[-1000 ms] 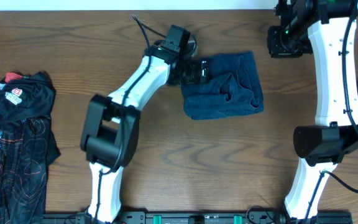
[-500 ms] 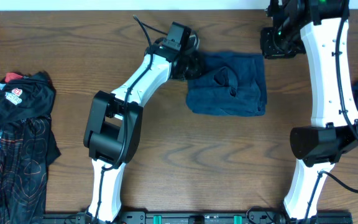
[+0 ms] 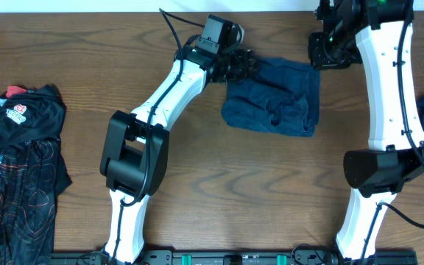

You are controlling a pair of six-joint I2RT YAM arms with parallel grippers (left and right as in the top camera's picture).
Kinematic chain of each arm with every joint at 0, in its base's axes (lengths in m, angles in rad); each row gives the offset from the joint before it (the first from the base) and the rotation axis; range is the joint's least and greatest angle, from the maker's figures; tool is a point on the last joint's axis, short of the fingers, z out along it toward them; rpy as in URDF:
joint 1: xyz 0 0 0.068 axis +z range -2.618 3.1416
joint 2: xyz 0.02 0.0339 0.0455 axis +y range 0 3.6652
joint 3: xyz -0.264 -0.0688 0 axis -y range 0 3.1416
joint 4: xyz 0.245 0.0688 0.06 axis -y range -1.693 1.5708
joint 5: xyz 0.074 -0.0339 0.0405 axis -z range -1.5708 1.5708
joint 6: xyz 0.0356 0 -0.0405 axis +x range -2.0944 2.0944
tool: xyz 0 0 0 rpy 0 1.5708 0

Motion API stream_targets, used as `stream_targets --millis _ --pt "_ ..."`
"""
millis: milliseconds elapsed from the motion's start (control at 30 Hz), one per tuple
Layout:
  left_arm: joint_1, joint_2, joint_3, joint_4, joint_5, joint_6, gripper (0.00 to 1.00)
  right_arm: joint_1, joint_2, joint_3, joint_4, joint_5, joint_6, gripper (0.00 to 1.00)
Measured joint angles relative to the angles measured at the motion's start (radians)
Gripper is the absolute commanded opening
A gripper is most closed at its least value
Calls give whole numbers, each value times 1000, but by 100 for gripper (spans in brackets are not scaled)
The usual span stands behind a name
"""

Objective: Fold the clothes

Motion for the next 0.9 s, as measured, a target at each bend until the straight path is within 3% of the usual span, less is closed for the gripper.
stream_targets --millis 433,667,800,900 --pt "-21 0 2 -24 18 -11 98 0 0 0 0 10 0 19" --pt "39 -3 47 -32 30 -11 98 -6 0 0 0 11 0 18" --pt "87 -23 109 -138 55 2 98 -16 0 0 -1 1 -7 13" --pt "115 -60 140 -329 46 69 98 -21 0 -5 -1 -35 -24 14"
